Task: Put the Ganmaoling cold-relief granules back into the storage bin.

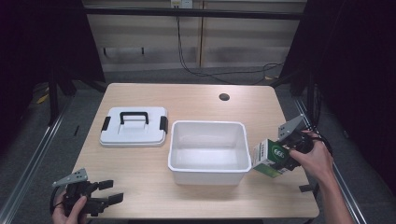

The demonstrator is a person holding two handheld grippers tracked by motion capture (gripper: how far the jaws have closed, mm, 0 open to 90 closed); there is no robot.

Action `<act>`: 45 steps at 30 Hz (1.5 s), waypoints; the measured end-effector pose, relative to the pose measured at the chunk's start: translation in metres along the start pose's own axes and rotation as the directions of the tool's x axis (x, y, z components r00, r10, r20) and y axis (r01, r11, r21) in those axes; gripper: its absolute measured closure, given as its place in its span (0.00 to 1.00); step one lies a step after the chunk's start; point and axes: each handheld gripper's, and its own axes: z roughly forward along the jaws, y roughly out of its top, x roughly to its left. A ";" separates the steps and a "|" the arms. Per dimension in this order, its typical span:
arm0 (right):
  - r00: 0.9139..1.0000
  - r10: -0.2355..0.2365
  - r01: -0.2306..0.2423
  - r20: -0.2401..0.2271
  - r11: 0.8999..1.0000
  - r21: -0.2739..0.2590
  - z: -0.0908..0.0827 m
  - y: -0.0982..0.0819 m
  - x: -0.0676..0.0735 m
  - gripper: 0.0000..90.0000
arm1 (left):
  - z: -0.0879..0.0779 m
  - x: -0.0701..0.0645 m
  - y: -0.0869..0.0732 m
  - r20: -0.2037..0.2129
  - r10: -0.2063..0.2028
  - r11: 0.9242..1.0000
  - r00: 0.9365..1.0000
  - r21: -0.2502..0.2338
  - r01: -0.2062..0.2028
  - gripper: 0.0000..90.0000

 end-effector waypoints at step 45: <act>0.993 0.086 -0.047 0.084 0.922 -0.383 -0.071 -0.019 0.011 0.17 | 0.002 -0.001 0.000 0.003 0.009 1.000 1.000 0.010 -0.009 0.18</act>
